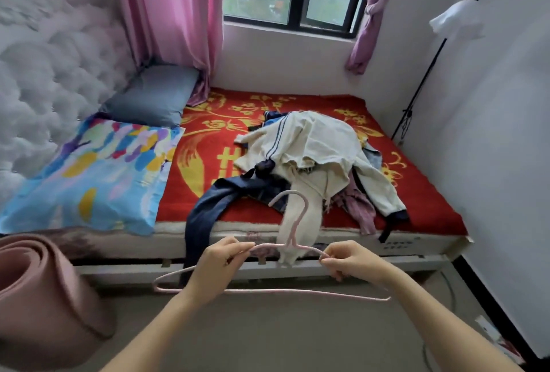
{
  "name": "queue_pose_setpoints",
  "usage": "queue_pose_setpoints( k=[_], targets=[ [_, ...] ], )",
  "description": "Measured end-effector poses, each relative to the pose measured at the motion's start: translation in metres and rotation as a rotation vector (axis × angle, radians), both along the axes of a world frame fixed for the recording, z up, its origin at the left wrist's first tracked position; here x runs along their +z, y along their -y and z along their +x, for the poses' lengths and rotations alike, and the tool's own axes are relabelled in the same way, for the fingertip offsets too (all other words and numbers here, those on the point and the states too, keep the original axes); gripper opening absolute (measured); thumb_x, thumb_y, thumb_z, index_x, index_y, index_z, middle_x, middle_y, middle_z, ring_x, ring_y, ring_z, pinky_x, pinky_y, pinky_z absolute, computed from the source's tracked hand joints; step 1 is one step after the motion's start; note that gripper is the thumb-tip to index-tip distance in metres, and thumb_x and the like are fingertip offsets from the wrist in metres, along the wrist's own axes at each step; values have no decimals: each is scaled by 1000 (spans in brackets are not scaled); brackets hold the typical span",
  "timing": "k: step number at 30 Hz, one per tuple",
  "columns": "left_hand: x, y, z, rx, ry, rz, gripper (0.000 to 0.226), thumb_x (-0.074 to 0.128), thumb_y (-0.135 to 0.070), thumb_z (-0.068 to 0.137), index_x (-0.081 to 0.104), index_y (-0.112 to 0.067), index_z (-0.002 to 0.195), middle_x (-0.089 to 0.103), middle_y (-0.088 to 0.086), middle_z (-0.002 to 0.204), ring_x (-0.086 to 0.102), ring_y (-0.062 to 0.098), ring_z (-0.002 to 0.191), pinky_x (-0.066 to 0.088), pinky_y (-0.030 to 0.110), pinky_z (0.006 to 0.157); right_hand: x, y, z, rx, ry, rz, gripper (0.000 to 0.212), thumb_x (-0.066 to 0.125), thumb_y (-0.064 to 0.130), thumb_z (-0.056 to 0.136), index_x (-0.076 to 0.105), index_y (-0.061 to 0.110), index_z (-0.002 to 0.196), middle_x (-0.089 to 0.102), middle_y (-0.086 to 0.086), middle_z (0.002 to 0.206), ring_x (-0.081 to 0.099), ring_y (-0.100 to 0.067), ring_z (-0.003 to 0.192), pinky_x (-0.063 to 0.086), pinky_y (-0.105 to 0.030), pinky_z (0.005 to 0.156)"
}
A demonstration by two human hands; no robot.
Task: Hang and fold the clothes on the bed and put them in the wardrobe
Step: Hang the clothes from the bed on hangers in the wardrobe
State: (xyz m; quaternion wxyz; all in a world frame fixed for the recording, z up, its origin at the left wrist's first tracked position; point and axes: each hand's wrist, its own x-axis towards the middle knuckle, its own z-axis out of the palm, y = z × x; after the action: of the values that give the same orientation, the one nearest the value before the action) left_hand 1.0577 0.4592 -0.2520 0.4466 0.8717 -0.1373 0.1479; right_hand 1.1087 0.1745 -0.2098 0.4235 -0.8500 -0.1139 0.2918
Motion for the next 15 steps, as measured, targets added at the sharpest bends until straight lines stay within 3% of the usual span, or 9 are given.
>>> queue_pose_setpoints(
  k=[3,7,11,15],
  targets=[
    [-4,-3,48,-65,27,-12,22,70,2,78,73,-6,98,57,-12,75,57,4,72,46,18,66,11,-29,39,16,28,23,12,59,22,91,65,14,85,60,7,61,55,-6,57,44,-17,58],
    [-8,-5,107,-118,32,-20,21,73,4,75,74,-5,93,66,4,75,60,8,68,48,22,64,15,-52,88,-44,57,38,17,58,25,92,68,11,88,58,9,61,53,-3,56,44,-17,57],
    [-16,9,150,-142,4,-18,18,72,-1,77,73,-1,95,69,7,81,65,17,73,49,24,69,1,-62,120,-50,122,-94,22,55,29,93,63,27,73,56,9,61,50,2,51,42,-19,55],
    [-25,30,185,-194,-72,-34,14,72,-4,79,74,-2,93,69,9,80,64,19,73,49,24,68,-7,-46,144,-131,123,-109,34,53,23,93,58,31,60,52,9,54,43,0,44,35,-17,48]
  ],
)
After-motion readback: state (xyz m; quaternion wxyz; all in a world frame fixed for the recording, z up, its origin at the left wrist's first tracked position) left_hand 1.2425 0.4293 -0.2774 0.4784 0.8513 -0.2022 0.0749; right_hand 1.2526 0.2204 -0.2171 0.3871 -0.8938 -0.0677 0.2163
